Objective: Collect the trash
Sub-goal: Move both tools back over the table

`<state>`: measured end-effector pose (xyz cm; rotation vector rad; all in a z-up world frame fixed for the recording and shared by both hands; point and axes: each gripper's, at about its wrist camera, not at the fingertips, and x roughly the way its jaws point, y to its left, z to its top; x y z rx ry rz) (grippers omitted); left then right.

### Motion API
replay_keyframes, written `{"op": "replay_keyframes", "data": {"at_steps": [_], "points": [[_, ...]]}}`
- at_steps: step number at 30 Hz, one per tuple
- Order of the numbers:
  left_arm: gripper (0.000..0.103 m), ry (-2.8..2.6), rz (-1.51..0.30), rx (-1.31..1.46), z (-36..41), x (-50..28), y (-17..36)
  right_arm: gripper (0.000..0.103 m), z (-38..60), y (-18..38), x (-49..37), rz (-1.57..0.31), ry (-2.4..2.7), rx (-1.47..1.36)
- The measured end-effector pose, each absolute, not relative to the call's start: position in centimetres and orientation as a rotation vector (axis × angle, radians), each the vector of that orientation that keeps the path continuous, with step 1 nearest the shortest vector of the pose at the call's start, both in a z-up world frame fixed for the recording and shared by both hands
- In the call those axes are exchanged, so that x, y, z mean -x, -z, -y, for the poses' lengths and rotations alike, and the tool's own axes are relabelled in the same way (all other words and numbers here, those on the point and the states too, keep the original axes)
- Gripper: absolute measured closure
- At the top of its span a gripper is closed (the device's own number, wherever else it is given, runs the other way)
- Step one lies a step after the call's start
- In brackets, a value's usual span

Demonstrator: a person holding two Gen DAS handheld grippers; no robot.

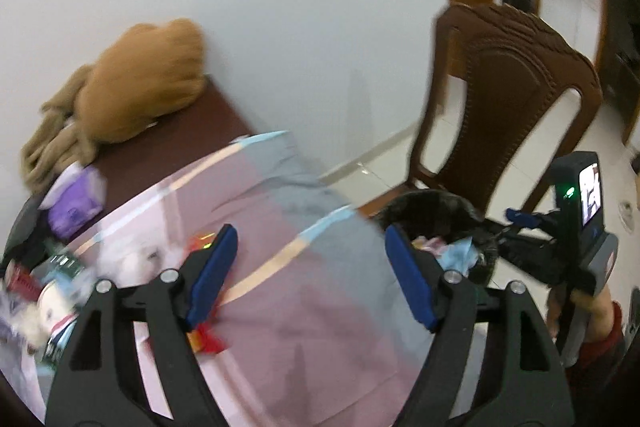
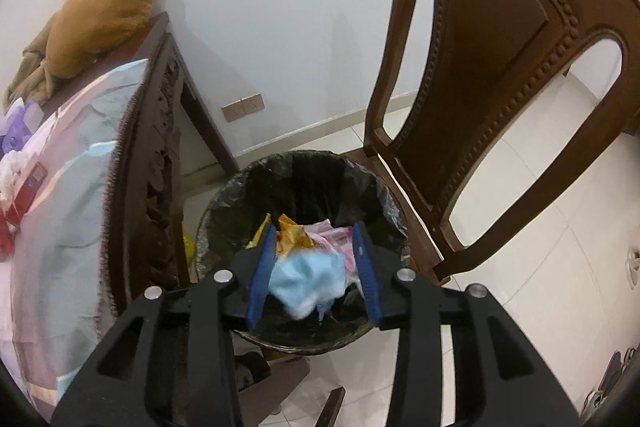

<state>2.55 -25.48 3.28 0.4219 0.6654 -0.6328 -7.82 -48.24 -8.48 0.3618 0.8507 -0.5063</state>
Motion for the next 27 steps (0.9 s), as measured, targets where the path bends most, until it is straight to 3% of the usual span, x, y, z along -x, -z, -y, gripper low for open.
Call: {"op": "replay_keyframes", "data": {"at_steps": [3, 10, 14, 16, 23, 27], "points": [[0.021, 0.537, -0.649, -0.368, 20.4, -3.0, -4.0, 0.063, 47.2, 7.5, 7.4, -0.84, 0.499, -0.341], [0.021, 0.219, -0.612, -0.27, 8.7, -5.3, -4.0, 0.062, 41.1, 2.4, 5.8, -0.753, 0.367, -0.258], [0.036, 0.149, -0.667, -0.248, 4.3, -6.6, -2.1, 0.062, 35.8, -0.5, 3.2, -0.72, 0.227, -0.197], [0.037, 0.15, -0.699, -0.218, 2.5, -7.2, -1.1, 0.062, 32.8, -1.2, 1.4, -0.736, 0.147, -0.17], [0.039, 0.152, -0.708, -0.185, -1.0, -7.2, 0.0, 0.062, 23.5, 0.9, -6.1, -0.864, -0.024, -0.044], [0.032, 0.119, -0.705, -0.194, -3.3, -7.4, 0.7, 0.062, 21.4, 2.4, -8.4, -0.943, -0.059, -0.056]]}}
